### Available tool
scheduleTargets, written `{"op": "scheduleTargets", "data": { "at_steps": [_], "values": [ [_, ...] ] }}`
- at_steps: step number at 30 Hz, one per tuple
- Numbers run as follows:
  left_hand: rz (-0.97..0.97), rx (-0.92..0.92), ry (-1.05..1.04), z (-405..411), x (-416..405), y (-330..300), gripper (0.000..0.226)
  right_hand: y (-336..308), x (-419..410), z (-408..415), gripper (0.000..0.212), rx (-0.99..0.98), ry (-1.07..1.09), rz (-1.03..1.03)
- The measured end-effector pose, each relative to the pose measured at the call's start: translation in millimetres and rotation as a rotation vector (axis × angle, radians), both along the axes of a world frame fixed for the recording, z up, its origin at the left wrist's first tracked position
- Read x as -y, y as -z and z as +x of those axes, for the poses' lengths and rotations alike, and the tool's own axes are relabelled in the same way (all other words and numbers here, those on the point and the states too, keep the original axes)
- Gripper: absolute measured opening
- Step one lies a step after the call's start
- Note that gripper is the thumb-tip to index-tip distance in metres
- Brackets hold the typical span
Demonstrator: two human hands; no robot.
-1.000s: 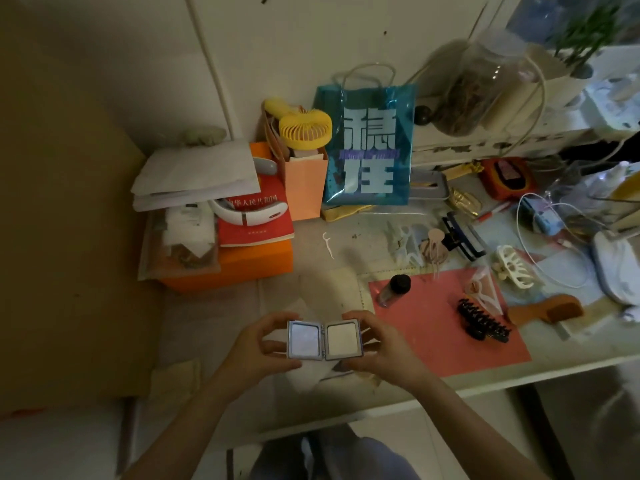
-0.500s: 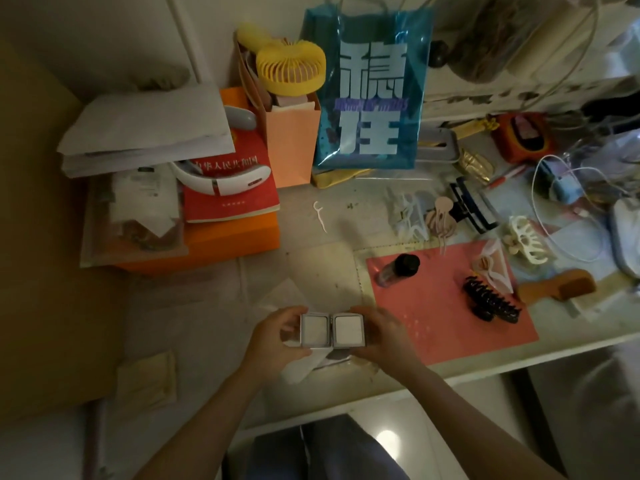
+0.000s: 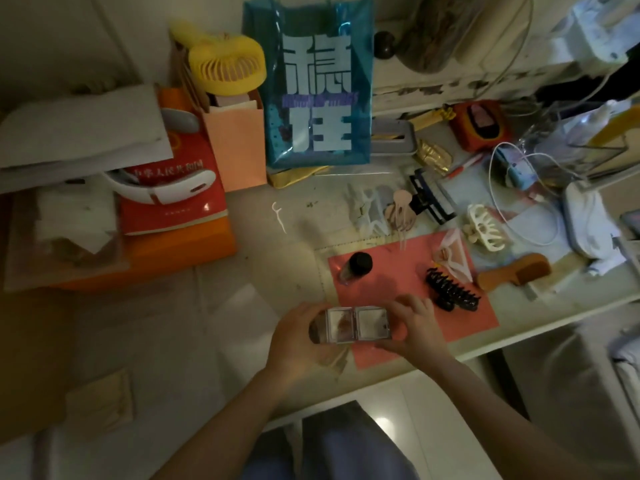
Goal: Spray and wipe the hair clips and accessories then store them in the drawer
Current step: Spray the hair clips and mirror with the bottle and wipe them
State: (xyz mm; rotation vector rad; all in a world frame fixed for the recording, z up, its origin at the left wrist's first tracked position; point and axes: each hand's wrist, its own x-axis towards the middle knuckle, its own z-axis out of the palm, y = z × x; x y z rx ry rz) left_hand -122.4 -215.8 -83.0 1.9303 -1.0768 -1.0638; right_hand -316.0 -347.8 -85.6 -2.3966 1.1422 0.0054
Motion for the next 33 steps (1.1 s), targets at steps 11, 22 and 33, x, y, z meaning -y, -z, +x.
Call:
{"op": "scheduleTargets", "data": {
  "at_steps": [11, 22, 33],
  "values": [
    [0.119, 0.156, -0.040, -56.5, 57.6, 0.6, 0.060, 11.9, 80.7, -39.5, 0.060, 0.011, -0.231, -0.152],
    [0.188, 0.347, -0.203, -81.2, 54.7, 12.0, 0.072, 15.9, 93.9, -42.5, 0.076, -0.096, -0.446, -0.316],
    [0.303, 0.405, -0.178, -90.8, 53.5, 15.3, 0.082, 15.9, 94.8, -44.8, 0.091, -0.173, -0.493, -0.334]
  ]
}}
